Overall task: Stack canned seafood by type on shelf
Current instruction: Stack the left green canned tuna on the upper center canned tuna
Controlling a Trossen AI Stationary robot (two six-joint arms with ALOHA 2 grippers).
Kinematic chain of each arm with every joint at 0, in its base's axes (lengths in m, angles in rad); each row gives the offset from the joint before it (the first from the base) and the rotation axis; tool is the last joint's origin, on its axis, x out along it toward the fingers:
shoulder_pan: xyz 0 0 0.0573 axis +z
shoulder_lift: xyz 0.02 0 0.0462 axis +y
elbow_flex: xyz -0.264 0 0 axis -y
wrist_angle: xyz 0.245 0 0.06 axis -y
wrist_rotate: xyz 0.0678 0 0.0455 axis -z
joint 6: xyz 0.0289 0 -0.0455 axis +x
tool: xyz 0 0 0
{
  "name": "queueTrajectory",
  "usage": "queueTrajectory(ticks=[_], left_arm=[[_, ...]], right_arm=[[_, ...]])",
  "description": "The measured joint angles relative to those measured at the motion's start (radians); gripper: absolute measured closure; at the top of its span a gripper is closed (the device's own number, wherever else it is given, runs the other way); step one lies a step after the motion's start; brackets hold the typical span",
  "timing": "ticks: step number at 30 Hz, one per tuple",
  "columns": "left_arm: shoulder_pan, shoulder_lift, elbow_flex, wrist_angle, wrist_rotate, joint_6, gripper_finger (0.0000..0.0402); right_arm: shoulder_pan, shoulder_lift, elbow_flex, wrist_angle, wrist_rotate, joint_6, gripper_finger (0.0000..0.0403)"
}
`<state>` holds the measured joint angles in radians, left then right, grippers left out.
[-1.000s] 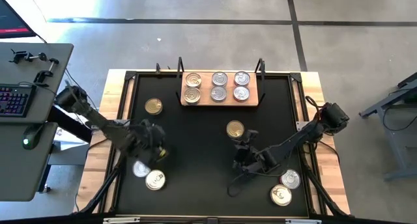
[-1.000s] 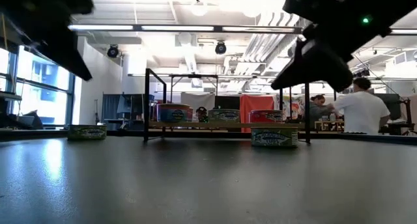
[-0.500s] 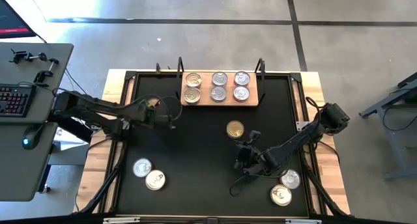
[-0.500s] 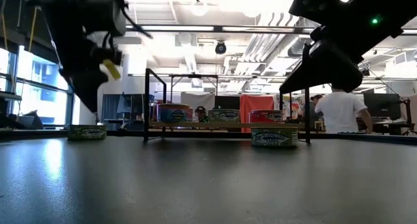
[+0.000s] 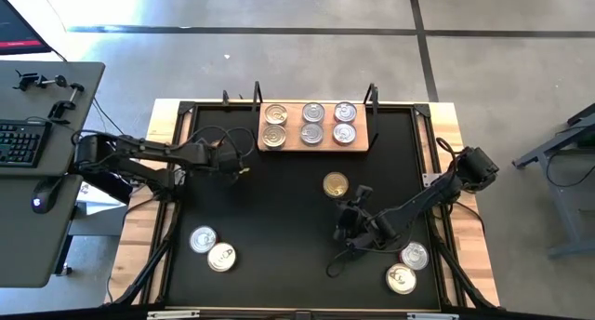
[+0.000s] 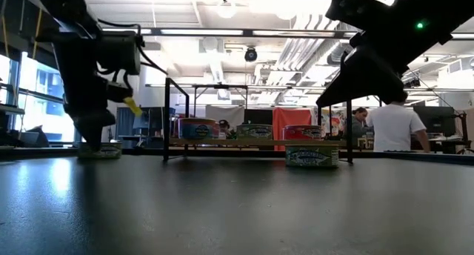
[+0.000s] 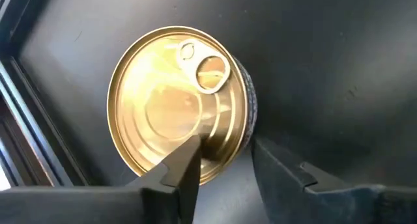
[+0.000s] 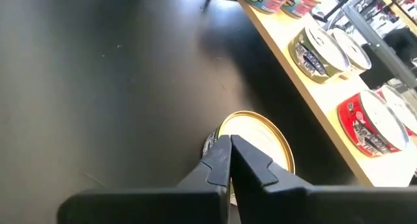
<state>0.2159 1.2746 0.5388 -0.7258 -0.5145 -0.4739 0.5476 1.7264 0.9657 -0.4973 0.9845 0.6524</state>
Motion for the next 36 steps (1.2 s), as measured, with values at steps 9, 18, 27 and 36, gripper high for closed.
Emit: queueTrajectory(ticks=[9, 18, 27, 36], left_arm=[[0.045, -0.001, -0.002, 0.025, 0.025, 0.027, 0.0336], [-0.05, 0.0, 0.025, 0.025, 0.096, -0.024, 0.0382], [-0.201, 0.002, 0.079, 0.08, 0.294, -0.056, 0.0396], [-0.379, 0.004, 0.078, 0.326, 0.385, 0.029, 0.0396]], right_arm=[[0.003, 0.0, 0.0, 0.001, 0.0, 0.023, 0.0403], [0.003, 0.0, 0.0, 0.005, 0.0, 0.022, 0.0403], [0.003, 0.0, 0.0, 0.008, 0.0, 0.021, 0.0403], [0.003, 0.0, 0.0, 0.008, 0.0, 0.021, 0.0403]])
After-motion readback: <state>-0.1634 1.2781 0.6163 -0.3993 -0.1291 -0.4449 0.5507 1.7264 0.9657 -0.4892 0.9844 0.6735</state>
